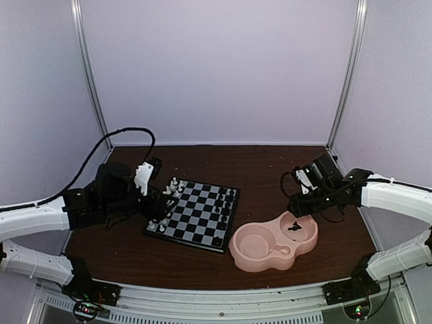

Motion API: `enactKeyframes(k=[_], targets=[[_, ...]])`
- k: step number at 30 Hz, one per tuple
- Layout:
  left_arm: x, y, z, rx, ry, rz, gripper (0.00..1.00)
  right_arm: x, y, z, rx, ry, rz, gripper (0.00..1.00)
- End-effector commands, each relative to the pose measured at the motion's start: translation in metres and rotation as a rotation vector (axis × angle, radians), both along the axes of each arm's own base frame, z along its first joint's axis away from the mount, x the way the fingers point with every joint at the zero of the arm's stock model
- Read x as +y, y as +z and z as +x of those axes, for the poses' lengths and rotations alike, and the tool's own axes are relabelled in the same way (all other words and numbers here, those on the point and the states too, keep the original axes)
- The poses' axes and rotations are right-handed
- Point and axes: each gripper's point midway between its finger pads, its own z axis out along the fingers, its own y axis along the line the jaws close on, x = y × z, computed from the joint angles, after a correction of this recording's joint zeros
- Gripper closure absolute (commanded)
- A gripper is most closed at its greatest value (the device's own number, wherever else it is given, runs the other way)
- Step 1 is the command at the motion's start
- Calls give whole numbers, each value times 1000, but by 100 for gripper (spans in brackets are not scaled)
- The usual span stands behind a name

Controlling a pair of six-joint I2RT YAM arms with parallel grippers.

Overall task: Set up the chess pieces on the board
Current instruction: Pick up the pawn from the storage box.

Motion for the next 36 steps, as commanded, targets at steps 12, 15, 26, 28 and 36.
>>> enactKeyframes(k=[12,15,26,28,36], targets=[[-33,71,83,-262,232,-178,19,-14,-43,8,97,-73,-120,53],[-55,60,94,-249,194,-167,19,-12,-56,4,126,-71,-105,54],[-73,58,96,-276,123,-191,18,-29,-91,8,198,-103,-217,58],[-74,59,95,-278,115,-191,18,-30,-94,9,215,-114,-233,59],[-71,66,90,-300,103,-193,18,-27,-112,6,282,-135,-216,62]])
